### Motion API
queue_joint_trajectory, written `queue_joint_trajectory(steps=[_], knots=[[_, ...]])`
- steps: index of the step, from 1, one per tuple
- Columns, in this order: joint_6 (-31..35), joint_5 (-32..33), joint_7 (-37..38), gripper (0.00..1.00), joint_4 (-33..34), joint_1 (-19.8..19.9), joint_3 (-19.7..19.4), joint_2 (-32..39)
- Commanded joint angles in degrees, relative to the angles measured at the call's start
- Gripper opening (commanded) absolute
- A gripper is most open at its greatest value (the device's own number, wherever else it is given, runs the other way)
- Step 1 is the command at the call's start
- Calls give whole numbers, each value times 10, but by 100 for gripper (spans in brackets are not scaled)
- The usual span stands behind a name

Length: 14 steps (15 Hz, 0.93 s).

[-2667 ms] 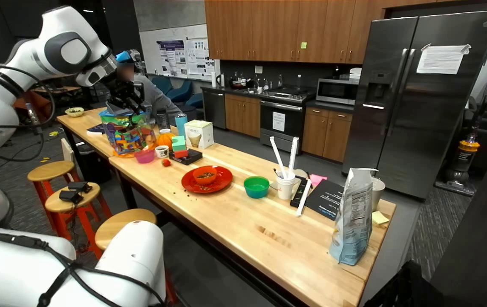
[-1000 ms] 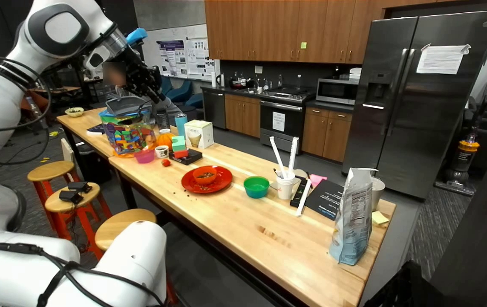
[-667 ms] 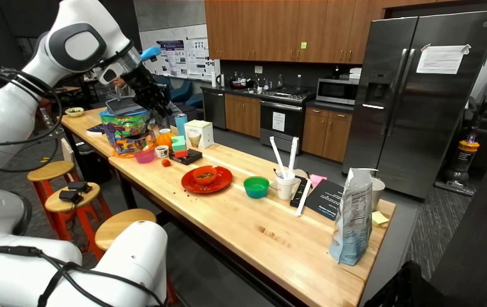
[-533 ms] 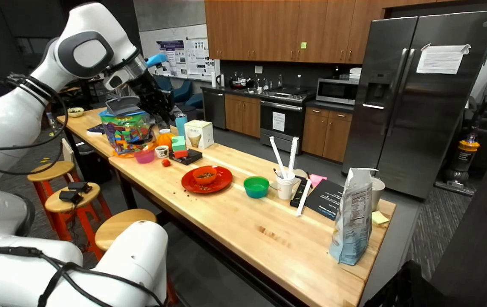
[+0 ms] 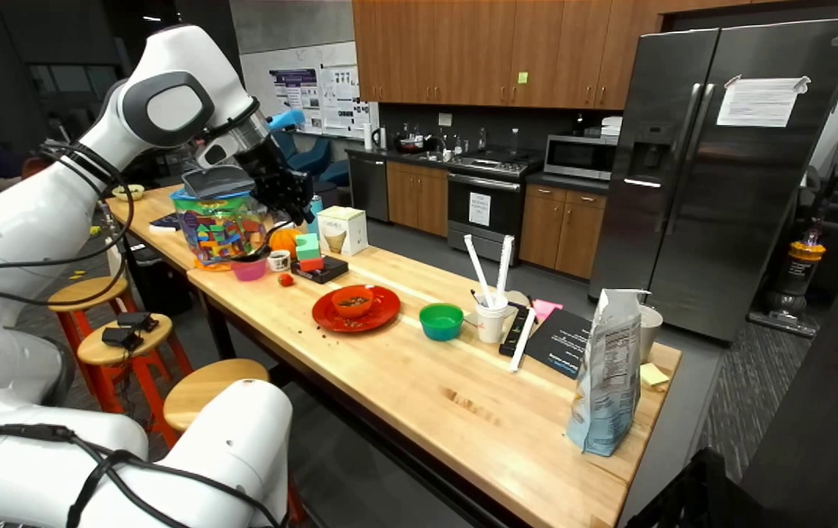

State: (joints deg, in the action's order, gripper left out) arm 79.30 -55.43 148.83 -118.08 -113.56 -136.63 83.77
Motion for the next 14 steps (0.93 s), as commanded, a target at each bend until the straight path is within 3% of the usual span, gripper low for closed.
queue_joint_trajectory(steps=[1,8,14], knots=[[-11,-11,-1,6,-20,0,-2,1],[-18,-35,-1,6,-42,5,20,2],[-40,-84,-9,6,-29,32,53,-7]])
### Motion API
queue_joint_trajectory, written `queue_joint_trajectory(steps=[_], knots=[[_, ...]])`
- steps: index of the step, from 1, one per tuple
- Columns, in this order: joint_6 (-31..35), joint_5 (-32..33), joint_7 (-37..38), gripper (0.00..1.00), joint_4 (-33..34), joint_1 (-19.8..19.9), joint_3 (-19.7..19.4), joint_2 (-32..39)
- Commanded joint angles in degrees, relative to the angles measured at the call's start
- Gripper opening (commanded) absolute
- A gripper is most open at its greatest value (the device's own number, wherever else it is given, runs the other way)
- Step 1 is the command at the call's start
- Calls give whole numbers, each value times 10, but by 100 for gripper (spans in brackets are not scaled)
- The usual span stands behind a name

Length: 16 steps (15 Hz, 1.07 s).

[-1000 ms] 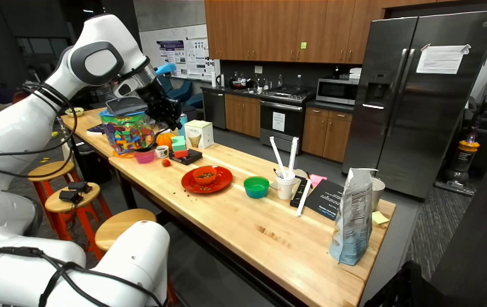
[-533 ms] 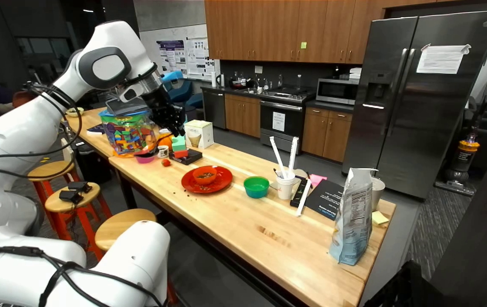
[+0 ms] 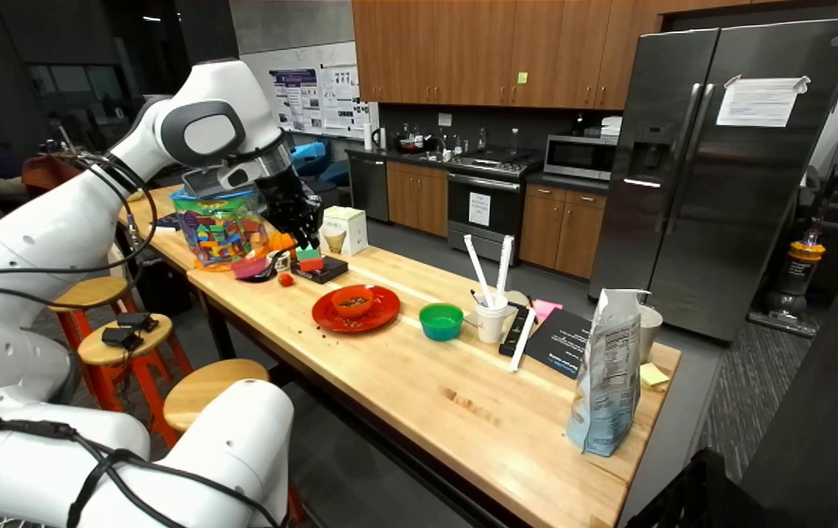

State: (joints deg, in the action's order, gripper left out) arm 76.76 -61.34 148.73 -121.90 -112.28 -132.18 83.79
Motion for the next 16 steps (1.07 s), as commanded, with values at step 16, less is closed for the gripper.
queue_joint_trajectory(steps=[16], knots=[[-19,-50,-5,24,63,51,58,-11]])
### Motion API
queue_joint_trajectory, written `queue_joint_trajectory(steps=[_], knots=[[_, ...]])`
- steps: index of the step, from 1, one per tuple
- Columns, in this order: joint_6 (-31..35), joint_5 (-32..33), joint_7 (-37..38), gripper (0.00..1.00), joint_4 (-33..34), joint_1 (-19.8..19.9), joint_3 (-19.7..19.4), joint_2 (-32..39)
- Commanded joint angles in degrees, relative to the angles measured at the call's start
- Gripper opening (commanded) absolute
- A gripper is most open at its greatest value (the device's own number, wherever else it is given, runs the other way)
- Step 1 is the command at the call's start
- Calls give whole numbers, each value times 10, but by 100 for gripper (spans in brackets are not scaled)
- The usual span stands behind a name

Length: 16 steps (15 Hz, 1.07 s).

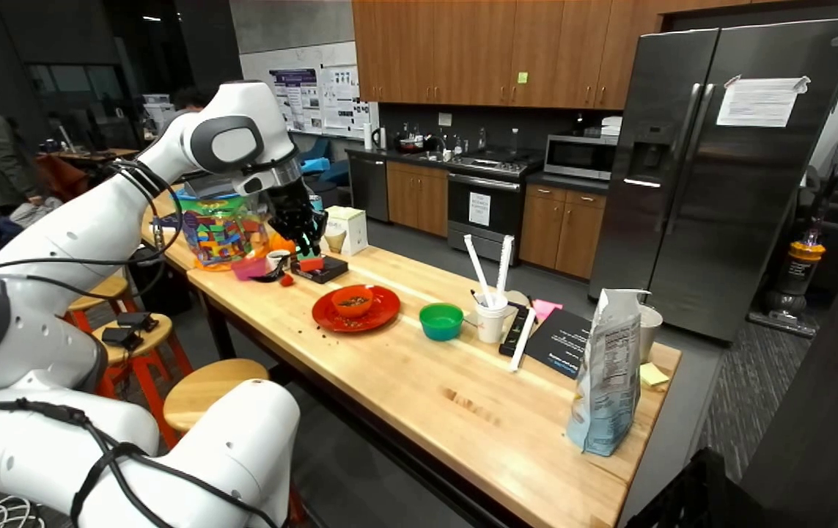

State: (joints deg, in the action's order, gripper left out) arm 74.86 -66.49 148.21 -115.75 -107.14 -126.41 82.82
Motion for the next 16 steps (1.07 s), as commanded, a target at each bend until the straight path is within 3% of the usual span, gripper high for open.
queue_joint_trajectory(steps=[1,3,4,10,16], knots=[[0,1,0,24,1,0,0,-2],[0,1,0,24,2,0,0,-2],[0,1,0,6,2,0,0,-2],[37,-28,-126,6,-27,-43,-16,-3],[1,-23,-262,6,-31,-91,-40,-26]])
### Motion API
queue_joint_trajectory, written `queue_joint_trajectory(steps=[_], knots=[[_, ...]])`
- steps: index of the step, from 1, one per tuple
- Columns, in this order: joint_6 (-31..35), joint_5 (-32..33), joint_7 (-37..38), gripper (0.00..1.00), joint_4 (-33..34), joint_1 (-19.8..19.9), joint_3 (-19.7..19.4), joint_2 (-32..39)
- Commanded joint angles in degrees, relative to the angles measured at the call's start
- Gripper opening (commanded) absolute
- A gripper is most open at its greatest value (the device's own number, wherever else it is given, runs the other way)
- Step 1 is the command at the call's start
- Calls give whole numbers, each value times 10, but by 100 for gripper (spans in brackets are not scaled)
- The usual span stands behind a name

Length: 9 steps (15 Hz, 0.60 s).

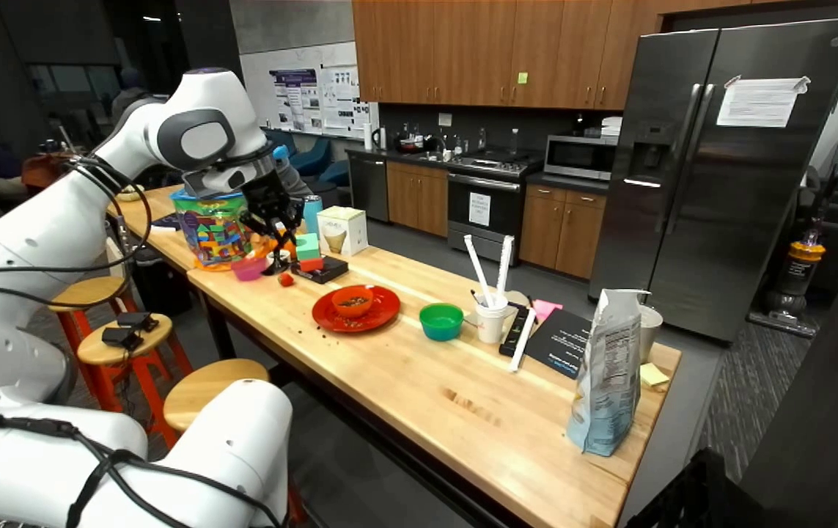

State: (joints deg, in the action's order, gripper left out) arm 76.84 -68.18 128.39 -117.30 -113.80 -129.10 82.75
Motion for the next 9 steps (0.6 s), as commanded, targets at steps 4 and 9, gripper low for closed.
queue_joint_trajectory(steps=[4,9], knots=[[-32,-3,-76,24,-11,-21,-11,-3],[-37,-4,-92,24,-14,-22,-12,-9]])
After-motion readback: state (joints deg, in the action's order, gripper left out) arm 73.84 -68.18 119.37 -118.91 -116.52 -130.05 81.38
